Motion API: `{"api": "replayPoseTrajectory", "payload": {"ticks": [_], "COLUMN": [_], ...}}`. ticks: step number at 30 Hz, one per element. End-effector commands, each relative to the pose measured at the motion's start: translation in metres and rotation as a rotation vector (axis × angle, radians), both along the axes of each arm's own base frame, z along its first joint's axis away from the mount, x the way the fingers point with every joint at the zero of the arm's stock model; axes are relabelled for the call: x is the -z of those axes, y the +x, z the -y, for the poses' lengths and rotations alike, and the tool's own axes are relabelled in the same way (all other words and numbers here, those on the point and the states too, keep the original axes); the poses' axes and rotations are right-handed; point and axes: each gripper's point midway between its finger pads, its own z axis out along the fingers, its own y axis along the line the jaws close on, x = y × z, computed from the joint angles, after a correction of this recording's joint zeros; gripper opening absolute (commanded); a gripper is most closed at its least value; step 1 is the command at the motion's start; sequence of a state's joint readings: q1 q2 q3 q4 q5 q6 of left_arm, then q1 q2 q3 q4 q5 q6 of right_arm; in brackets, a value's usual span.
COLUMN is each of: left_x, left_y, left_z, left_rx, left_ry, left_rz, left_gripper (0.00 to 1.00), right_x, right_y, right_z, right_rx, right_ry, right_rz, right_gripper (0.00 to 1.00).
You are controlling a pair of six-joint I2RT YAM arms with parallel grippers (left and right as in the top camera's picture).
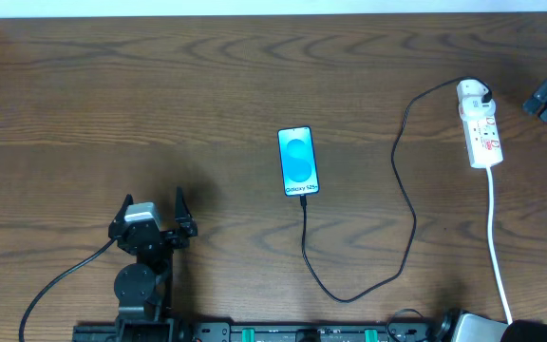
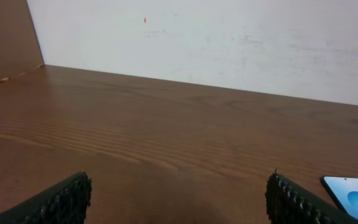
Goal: Plug charger to phone and switch on socket
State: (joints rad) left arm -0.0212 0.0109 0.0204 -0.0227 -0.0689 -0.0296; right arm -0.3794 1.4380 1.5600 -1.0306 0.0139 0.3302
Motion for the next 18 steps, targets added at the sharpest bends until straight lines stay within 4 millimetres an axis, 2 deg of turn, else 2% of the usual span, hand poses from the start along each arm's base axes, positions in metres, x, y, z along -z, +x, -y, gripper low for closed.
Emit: {"api": "replayPoseTrajectory", "payload": {"ticks": [1, 9, 13, 18], "left_x": [0.017, 0.017, 0.017, 0.017], "left_y": [-0.001, -0.001, -0.001, -0.001], "left_z": [-0.003, -0.003, -0.003, -0.003], "left_rx": [-0.016, -0.016, -0.016, -0.016], "left_ry": [-0.007, -0.007, -0.007, -0.007], "left_rz": [-0.053, -0.053, -0.053, -0.053], "left_gripper": [0.89, 0.89, 0.89, 0.89], "right_x": [0.0, 0.01, 0.028, 0.049], "right_y": [-0.004, -0.003, -0.015, -0.03], "right_z": [0.005, 0.001, -0.008, -0.014], "right_rx": [0.028, 0.025, 0.079, 0.083], "right_ry": [-0.024, -0.008, 0.037, -0.012], "right_rz": [-0.015, 0.019, 0.112, 0.287], "right_gripper": [0.99, 0.99, 0.99, 0.99]}}
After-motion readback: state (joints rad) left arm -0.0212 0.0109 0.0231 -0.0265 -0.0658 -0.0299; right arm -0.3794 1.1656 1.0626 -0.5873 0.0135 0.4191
